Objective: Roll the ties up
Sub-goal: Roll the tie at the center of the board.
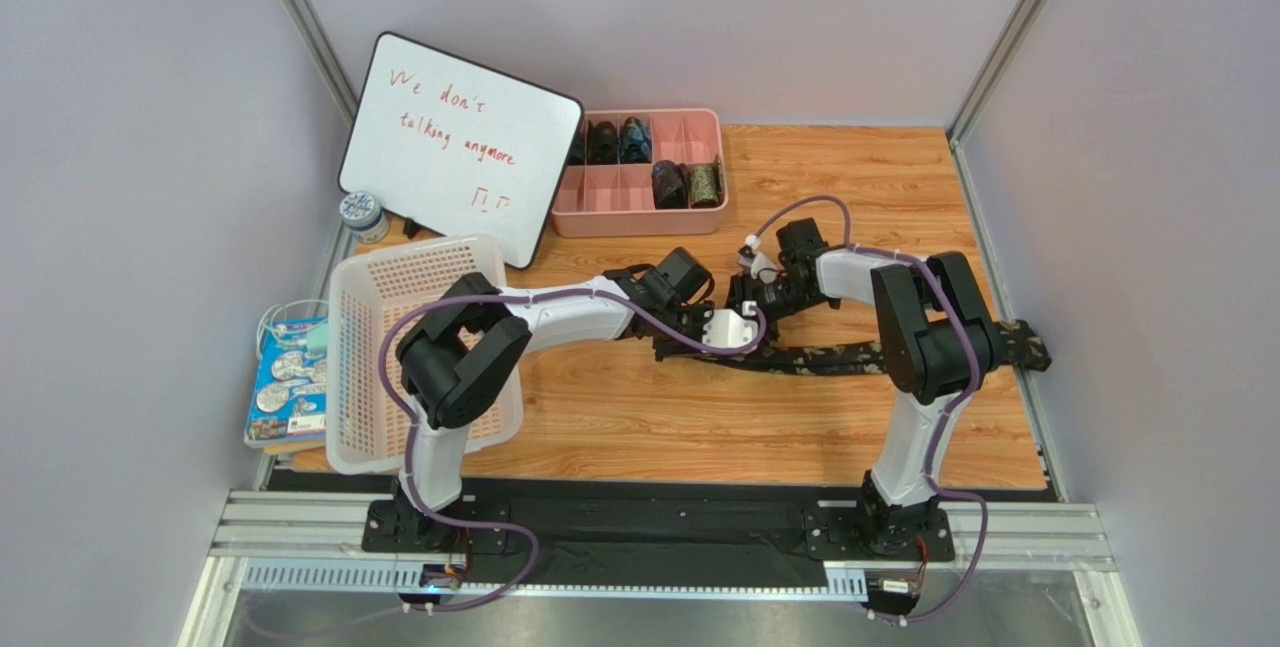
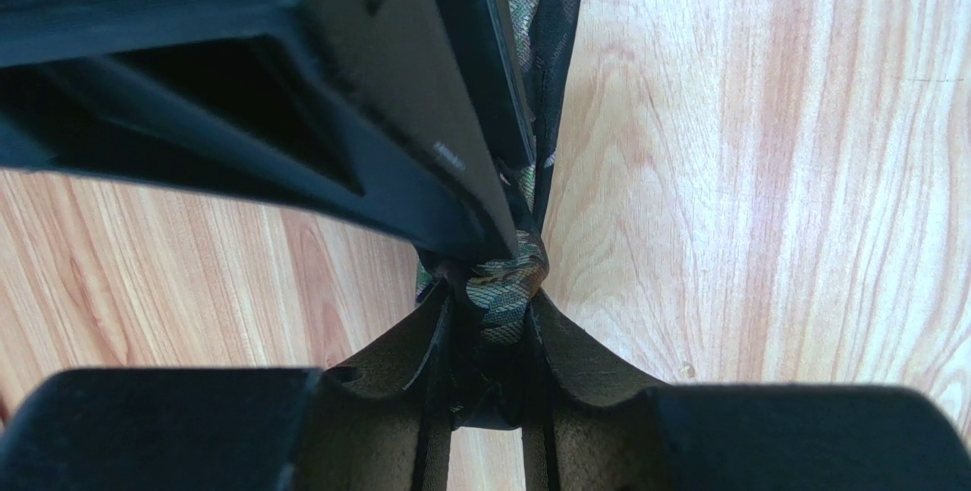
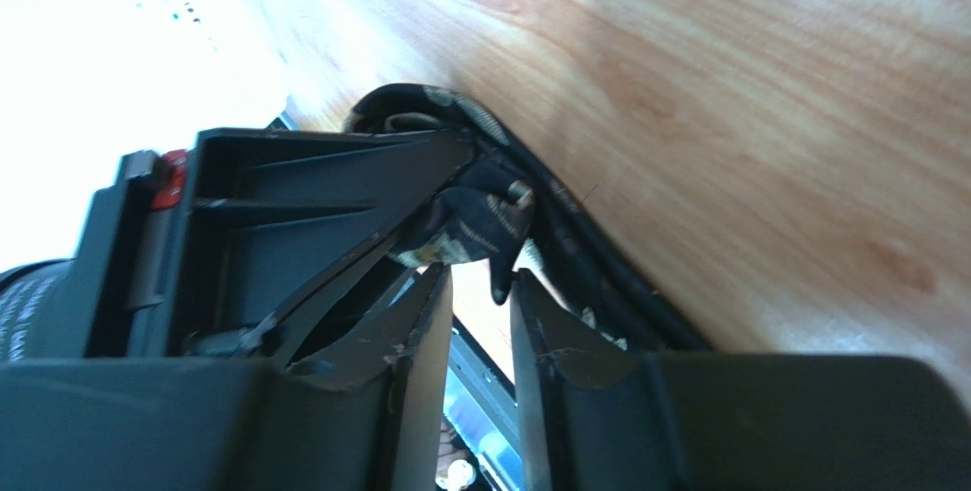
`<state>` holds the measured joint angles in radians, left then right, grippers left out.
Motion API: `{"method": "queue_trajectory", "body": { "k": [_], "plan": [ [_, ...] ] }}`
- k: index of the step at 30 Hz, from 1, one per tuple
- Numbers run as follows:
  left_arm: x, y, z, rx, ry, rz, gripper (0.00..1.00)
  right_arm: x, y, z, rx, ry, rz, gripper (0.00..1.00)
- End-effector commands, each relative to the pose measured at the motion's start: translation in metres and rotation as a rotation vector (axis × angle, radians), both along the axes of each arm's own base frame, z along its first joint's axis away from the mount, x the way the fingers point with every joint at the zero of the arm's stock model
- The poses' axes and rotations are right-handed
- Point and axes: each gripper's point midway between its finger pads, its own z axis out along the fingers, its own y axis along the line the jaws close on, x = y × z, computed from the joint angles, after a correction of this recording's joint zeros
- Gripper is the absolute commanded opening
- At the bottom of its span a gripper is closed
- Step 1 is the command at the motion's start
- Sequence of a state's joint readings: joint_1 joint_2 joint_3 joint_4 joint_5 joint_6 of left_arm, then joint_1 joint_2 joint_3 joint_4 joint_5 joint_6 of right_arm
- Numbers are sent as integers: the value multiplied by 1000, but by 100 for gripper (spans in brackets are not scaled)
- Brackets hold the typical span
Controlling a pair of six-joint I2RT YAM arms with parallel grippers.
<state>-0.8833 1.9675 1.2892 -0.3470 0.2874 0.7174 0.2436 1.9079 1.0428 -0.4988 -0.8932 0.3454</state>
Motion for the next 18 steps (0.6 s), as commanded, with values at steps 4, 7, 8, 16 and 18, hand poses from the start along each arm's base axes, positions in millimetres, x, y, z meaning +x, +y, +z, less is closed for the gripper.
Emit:
{"method": "queue_trajectory", "body": {
  "k": [4, 7, 8, 16, 18],
  "plan": [
    [-18, 11, -12, 18, 45, -4, 29, 12, 6, 27, 65, -50, 3, 43],
    [-19, 10, -13, 14, 53, 0, 29, 11, 11, 21, 60, -41, 14, 43],
    [-20, 10, -13, 12, 60, 3, 29, 10, 13, 19, 52, -41, 18, 42],
    [-20, 9, -3, -11, 91, 37, 34, 15, 10, 4, -13, -51, -3, 2],
    [-19, 13, 1, -18, 124, 85, 38, 14, 6, 6, -33, -62, -3, 0]
  ]
}}
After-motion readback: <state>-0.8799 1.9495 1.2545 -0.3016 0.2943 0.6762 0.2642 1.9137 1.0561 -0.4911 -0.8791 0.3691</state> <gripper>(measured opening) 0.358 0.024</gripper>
